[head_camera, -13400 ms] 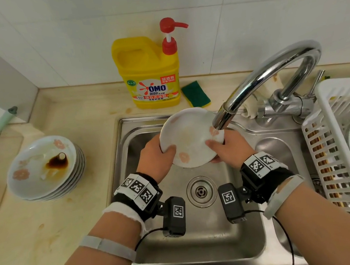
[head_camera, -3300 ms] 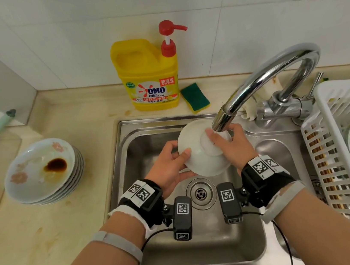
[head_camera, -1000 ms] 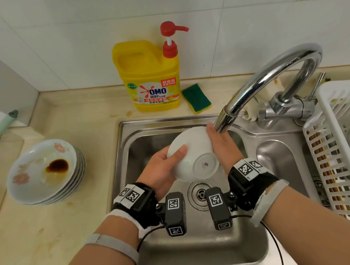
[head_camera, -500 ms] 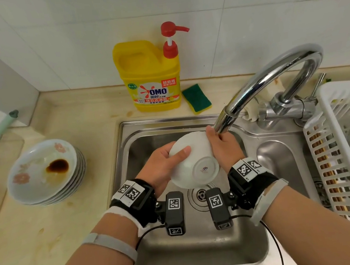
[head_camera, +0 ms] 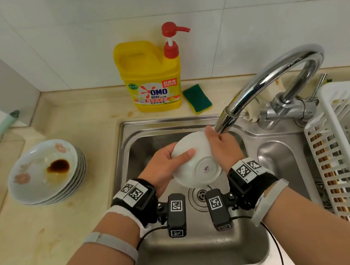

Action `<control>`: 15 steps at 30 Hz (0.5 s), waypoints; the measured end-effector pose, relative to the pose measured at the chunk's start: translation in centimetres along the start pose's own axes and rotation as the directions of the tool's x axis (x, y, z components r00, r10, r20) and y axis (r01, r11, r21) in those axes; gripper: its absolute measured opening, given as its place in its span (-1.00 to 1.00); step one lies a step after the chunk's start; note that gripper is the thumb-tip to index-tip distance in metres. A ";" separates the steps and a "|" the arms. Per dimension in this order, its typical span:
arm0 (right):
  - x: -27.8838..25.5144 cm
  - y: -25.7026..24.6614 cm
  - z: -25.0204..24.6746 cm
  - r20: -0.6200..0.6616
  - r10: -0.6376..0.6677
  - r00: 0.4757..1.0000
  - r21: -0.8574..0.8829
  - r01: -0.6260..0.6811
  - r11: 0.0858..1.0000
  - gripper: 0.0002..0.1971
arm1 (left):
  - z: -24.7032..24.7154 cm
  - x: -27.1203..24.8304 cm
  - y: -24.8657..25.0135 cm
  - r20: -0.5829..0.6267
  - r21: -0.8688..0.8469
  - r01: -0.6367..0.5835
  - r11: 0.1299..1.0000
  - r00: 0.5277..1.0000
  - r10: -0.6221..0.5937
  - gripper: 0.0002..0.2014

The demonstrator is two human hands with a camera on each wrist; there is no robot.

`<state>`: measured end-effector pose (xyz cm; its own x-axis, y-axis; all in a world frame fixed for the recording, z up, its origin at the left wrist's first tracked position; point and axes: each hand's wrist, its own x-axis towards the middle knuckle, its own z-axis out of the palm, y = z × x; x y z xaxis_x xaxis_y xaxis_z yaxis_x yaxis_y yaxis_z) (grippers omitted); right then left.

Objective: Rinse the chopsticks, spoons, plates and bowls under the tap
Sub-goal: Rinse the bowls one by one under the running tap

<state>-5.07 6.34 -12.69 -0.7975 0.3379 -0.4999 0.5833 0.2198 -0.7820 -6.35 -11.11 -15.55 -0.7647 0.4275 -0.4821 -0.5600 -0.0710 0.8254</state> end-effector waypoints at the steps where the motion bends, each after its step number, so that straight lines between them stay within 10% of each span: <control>1: 0.1 0.1 0.0 -0.012 -0.005 1.000 0.013 0.005 1.000 -0.65 | 0.1 0.0 0.1 -0.002 -0.008 -0.008 1.000 1.000 0.008 -0.53; 6: 0.6 0.3 -0.1 0.029 0.056 0.998 0.130 -0.060 0.990 -0.75 | 0.3 -0.1 0.3 0.005 -0.117 -0.020 0.993 1.000 0.021 -0.57; 12: 2.8 2.1 1.0 0.057 0.141 0.988 0.175 -0.149 0.973 -0.14 | 0.3 -0.2 -0.3 -0.001 -0.194 -0.007 0.981 1.000 0.007 -0.58; 15: 1.3 0.4 0.1 0.017 0.131 0.991 0.107 -0.132 0.985 -0.45 | 0.0 -0.3 -0.2 0.003 -0.184 0.014 0.983 1.000 -0.014 -0.59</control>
<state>-5.87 6.75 -13.67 -0.7164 0.3482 -0.6046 0.6640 0.0742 -0.7440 -5.96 -11.20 -15.54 -0.7558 0.4316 -0.4924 -0.6200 -0.2298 0.7502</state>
